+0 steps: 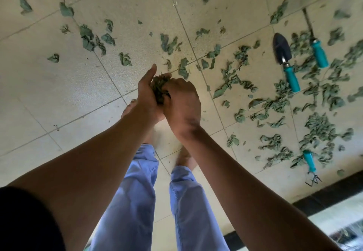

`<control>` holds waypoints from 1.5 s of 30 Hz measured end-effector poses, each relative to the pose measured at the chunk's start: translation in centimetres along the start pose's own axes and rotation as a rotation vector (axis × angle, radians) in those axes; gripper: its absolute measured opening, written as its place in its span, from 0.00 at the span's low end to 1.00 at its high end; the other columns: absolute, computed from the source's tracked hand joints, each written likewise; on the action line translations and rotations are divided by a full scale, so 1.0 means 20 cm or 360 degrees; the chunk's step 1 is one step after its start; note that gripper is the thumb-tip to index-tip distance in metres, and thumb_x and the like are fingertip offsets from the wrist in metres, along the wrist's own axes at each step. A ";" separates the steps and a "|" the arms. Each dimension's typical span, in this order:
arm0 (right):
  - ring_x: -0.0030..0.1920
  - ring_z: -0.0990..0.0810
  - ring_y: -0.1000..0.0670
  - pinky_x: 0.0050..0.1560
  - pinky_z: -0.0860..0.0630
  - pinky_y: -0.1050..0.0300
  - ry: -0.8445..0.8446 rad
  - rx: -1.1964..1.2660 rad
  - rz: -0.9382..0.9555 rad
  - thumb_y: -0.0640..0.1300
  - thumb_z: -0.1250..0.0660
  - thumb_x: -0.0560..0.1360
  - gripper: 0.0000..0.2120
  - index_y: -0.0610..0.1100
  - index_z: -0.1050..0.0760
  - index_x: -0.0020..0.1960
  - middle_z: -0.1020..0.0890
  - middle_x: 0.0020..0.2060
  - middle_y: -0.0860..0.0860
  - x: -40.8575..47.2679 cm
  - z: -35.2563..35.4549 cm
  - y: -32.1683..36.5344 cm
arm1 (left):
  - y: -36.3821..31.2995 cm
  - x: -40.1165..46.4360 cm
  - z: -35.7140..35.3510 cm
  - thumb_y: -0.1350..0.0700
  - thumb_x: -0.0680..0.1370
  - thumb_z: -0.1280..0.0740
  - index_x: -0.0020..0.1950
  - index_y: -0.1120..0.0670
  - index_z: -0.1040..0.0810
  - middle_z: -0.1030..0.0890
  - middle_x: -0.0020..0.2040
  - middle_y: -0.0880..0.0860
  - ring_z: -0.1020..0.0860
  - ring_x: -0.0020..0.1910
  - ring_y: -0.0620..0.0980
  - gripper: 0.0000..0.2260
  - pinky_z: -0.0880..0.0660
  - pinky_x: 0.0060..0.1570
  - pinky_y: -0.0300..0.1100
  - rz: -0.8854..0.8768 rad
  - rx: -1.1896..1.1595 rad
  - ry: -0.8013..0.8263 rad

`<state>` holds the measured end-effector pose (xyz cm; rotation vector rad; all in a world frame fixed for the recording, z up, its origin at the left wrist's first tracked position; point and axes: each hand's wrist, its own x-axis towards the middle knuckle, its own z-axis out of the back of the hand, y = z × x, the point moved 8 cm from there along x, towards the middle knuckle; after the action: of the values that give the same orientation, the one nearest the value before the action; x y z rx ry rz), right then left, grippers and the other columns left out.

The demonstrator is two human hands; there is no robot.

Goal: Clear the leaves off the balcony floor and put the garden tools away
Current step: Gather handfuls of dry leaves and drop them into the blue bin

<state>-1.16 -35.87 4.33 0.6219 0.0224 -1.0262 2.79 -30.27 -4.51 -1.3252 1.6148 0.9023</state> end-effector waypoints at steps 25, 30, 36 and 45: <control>0.61 0.26 0.39 0.57 0.22 0.48 0.0258 -0.0313 -0.0334 0.53 0.20 0.67 0.34 0.48 0.30 0.68 0.28 0.63 0.42 0.51 -0.32 -0.71 | -0.15 0.23 0.15 0.46 0.79 0.30 0.35 0.51 0.23 0.24 0.37 0.50 0.25 0.32 0.45 0.15 0.32 0.22 0.30 0.0117 0.0382 -0.0083; 0.57 0.24 0.37 0.49 0.20 0.48 0.0343 -0.0242 0.0043 0.39 0.25 0.71 0.27 0.47 0.27 0.68 0.28 0.60 0.41 0.53 -0.41 -0.58 | -0.14 0.25 0.15 0.46 0.81 0.31 0.34 0.51 0.22 0.25 0.37 0.50 0.26 0.34 0.44 0.17 0.32 0.21 0.30 0.0129 0.0340 -0.0086; 0.55 0.26 0.39 0.47 0.24 0.47 0.0190 -0.0533 0.0084 0.36 0.27 0.71 0.20 0.48 0.22 0.61 0.24 0.56 0.43 0.55 -0.38 -0.54 | -0.12 0.26 0.16 0.47 0.80 0.31 0.36 0.52 0.23 0.24 0.37 0.51 0.26 0.33 0.45 0.15 0.31 0.21 0.31 0.0127 0.0293 -0.0095; 0.48 0.21 0.35 0.45 0.21 0.50 0.0319 -0.0175 0.0046 0.26 0.36 0.67 0.15 0.39 0.20 0.49 0.23 0.51 0.38 0.57 -0.46 -0.58 | -0.14 0.23 0.22 0.47 0.80 0.30 0.37 0.52 0.23 0.23 0.38 0.51 0.25 0.35 0.46 0.14 0.30 0.21 0.31 0.0102 0.0249 -0.0101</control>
<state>-1.96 -44.48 -12.19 0.6210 0.2436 -0.9250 5.88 -28.50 -10.51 -1.1320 1.6511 0.8298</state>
